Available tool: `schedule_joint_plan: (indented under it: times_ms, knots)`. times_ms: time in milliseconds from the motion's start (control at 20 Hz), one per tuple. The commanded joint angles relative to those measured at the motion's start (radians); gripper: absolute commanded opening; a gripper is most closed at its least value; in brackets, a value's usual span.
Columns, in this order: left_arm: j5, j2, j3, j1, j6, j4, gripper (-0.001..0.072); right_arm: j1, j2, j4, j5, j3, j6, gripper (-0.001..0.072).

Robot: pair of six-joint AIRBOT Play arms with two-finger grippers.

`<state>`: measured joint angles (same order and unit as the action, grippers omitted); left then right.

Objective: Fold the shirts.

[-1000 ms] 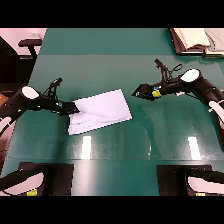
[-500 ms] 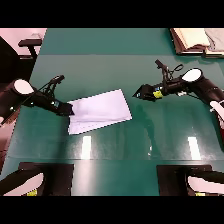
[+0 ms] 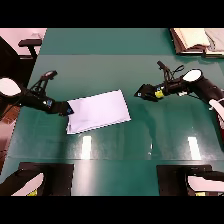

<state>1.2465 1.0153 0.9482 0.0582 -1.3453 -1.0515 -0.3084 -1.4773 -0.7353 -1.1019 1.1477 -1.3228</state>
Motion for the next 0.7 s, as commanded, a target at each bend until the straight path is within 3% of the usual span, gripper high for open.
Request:
schedule_joint_plan:
  times_ms: [0, 50, 200, 250, 350, 400, 450, 550, 650]
  knots:
    - [-0.137, -0.007, 0.02, 0.0, 0.006, 0.135, 0.0162, -0.001, -0.098, 0.011, -0.013, 0.002, 0.004, 0.0696]
    - [-0.153, -0.007, 0.02, 0.0, 0.045, 0.159, 0.0036, -0.015, -0.14, 0.01, -0.009, 0.016, 0.004, 0.0695]
    - [-0.174, -0.006, 0.02, 0.0, 0.071, 0.17, 0.0023, -0.086, -0.254, 0.012, -0.011, 0.114, 0.004, 0.0688]
    - [-0.177, -0.006, 0.02, 0.0, 0.071, 0.17, 0.0023, -0.119, -0.293, 0.013, -0.019, 0.158, 0.004, 0.063]
    - [-0.191, -0.007, 0.02, 0.0, 0.071, 0.17, 0.0023, -0.183, -0.367, 0.079, -0.057, 0.237, 0.004, 0.062]
    - [-0.192, -0.006, 0.02, 0.0, 0.071, 0.17, 0.0023, -0.214, -0.398, 0.118, -0.07, 0.266, 0.004, 0.0576]
    - [-0.189, -0.007, 0.02, 0.0, 0.072, 0.171, 0.0023, -0.246, -0.423, 0.135, -0.067, 0.293, 0.004, 0.0468]
    - [-0.187, -0.007, 0.02, 0.0, 0.093, 0.171, 0.0022, -0.293, -0.451, 0.133, -0.037, 0.334, 0.004, 0.0328]
    - [-0.187, -0.006, 0.02, 0.0, 0.094, 0.171, 0.0022, -0.309, -0.445, 0.132, 0.011, 0.355, 0.005, 0.001]
